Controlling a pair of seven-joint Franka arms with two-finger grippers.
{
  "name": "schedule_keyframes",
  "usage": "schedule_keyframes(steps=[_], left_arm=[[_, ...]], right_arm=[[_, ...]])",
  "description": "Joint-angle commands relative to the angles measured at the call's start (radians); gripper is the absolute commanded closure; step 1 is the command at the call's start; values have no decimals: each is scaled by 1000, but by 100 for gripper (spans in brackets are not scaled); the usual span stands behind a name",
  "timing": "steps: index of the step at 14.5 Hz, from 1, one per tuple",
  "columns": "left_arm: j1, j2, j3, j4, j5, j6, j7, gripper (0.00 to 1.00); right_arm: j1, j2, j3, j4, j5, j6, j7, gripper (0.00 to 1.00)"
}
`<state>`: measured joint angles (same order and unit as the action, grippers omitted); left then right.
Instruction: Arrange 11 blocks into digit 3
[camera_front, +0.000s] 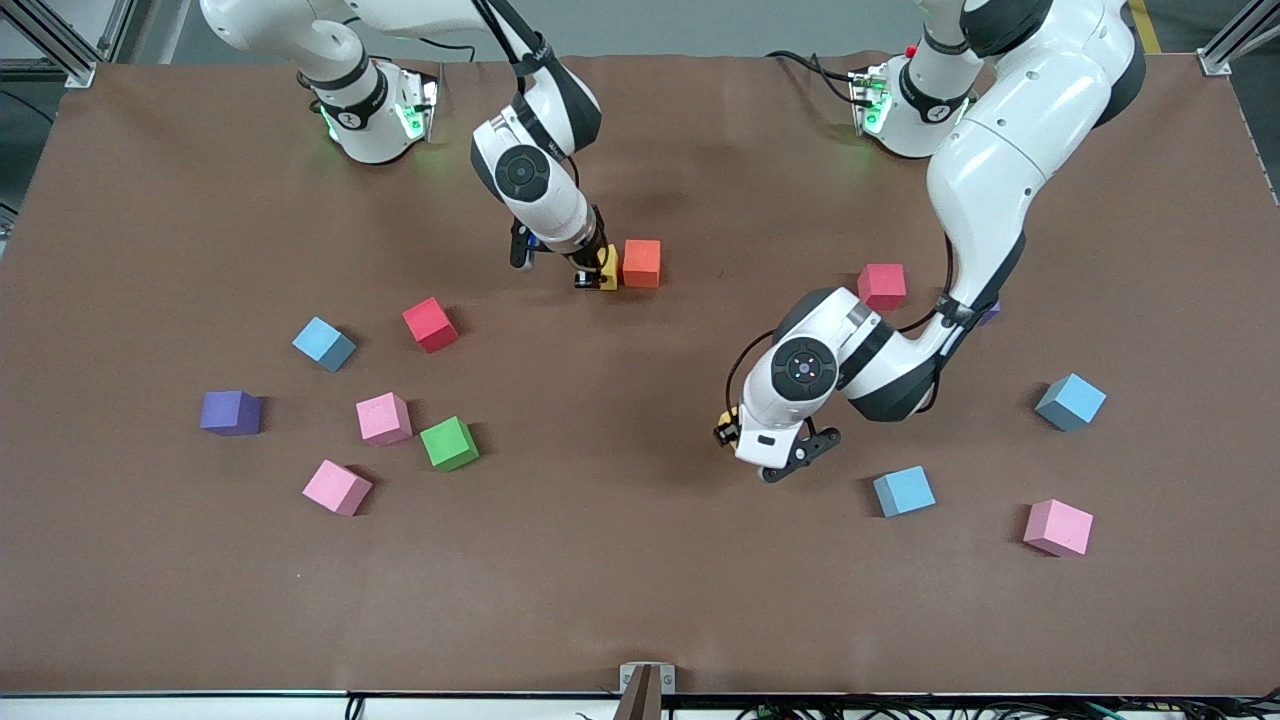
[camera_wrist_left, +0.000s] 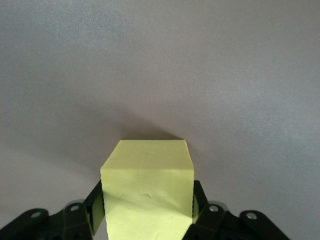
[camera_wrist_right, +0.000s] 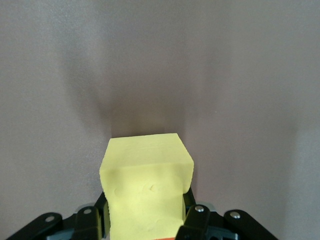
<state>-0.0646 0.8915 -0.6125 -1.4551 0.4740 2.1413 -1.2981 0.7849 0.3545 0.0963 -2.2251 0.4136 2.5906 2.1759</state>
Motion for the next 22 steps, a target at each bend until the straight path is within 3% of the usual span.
schedule_keyframes(steps=[1, 3, 5, 9, 14, 16, 17, 18, 19, 20, 22], left_arm=[[-5, -22, 4, -5, -12, -27, -15, 49], [2, -43, -6, -7, -12, -90, -88, 55], [9, -71, -39, -22, -12, -133, -284, 58], [31, -181, -75, -178, -14, -150, -534, 59], [352, -236, -373, -473, -14, 30, -806, 64], [408, -247, -443, -524, -14, 35, -907, 65], [408, -256, -455, -536, -12, 35, -975, 65], [396, -258, -458, -544, -2, 37, -1059, 65], [382, -258, -458, -547, 0, 38, -1114, 64], [365, -258, -458, -550, 0, 38, -1150, 64], [344, -258, -458, -565, 0, 40, -1257, 65]], right_arm=[[8, 0, -1, -7, 31, 22, 8, 97], [16, 6, -1, -4, 47, 25, 8, 96], [25, 9, -1, -1, 54, 25, 8, 96], [27, 14, -1, 1, 54, 25, 16, 96], [27, 15, -1, 10, 54, 28, 33, 95], [27, 17, -1, 10, 54, 28, 33, 95], [27, 17, -1, 10, 54, 28, 33, 90], [27, 17, -1, 10, 56, 23, 36, 64], [25, 18, -3, 10, 56, 17, 59, 7], [27, 21, -3, 10, 50, 10, 80, 0], [25, 12, -3, 12, 44, 8, 84, 0]])
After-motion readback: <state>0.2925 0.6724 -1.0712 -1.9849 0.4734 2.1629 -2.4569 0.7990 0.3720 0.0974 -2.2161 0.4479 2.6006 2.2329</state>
